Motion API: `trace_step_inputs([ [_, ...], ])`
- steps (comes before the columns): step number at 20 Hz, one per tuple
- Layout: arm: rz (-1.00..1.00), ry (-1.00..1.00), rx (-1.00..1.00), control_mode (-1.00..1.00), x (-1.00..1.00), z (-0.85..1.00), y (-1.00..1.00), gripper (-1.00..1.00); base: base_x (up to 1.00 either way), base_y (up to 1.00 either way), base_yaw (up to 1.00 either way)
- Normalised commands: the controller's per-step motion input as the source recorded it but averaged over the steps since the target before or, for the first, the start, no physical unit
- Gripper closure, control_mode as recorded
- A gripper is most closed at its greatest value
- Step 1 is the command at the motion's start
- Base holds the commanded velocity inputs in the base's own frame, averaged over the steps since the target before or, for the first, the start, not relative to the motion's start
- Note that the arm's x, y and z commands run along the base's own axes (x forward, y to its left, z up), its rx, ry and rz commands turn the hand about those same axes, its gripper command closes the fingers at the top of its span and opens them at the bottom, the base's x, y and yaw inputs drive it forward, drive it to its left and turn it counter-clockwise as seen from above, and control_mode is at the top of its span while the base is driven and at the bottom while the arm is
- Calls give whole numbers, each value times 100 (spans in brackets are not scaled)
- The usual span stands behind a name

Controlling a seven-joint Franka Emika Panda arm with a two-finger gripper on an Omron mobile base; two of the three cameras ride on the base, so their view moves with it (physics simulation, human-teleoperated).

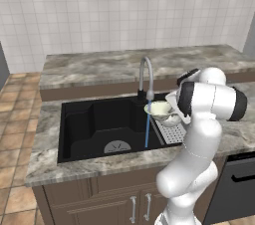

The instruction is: Rinse each bowl for a few seconds and place them down in the sink or on the counter.

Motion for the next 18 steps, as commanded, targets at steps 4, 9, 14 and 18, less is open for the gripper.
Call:
trace_step_inputs([
  [4,1,0,3,-100,22,-9,0,100,0,0,0],
  [9,3,0,1,-100,21,-6,-9,100,0,0,0],
  [14,4,-4,0,-100,17,-1,-17,100,0,0,0],
  [18,4,-6,0,-100,14,0,-13,100,0,0,0],
])
